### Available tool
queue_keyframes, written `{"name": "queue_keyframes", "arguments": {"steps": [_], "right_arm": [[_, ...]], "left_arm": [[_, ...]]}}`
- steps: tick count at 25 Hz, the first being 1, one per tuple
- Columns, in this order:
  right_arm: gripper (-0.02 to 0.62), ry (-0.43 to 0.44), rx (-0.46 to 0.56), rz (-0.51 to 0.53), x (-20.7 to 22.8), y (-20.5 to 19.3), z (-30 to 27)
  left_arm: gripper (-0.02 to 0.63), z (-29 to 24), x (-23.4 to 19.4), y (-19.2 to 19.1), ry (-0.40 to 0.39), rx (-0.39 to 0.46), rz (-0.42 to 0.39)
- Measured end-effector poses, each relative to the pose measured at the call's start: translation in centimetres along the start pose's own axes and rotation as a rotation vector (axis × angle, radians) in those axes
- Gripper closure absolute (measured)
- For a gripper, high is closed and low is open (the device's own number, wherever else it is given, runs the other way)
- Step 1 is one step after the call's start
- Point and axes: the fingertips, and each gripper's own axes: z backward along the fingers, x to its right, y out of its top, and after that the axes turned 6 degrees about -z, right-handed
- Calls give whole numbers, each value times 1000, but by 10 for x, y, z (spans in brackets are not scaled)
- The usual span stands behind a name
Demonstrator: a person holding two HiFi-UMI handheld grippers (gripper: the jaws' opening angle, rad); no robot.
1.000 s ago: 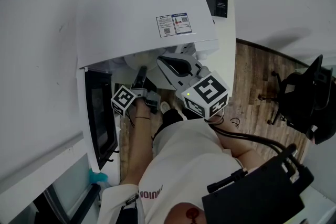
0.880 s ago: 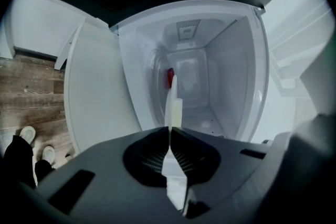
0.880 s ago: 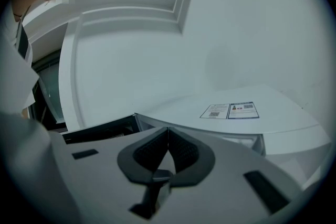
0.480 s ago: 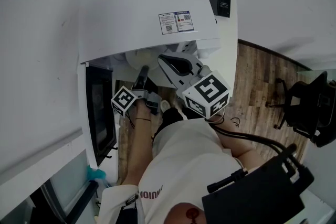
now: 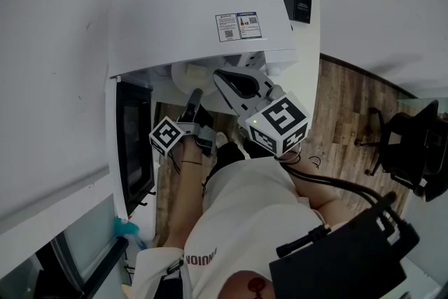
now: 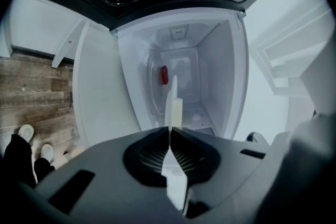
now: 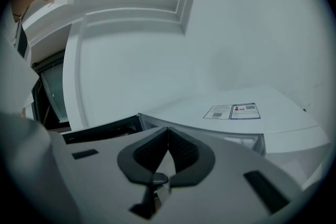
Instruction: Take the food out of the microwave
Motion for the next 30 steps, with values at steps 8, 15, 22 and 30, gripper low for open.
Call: {"name": "queue_keyframes", "arguments": {"steps": [8,15,22,30], "right_arm": [[574,14,7,-3,-2,-1,2],[574,7,16,-7,1,1,5],[574,-1,29,-17,5,5,7],[574,-21,38,-24,13,6,12]], "left_arm": [[583,8,8,-10,-34,-3,20],[583,18,13,-16,-47,-19,23],[582,27,17,-19,-51,-24,37],[581,35,37,-23,-116,-28,76]]}}
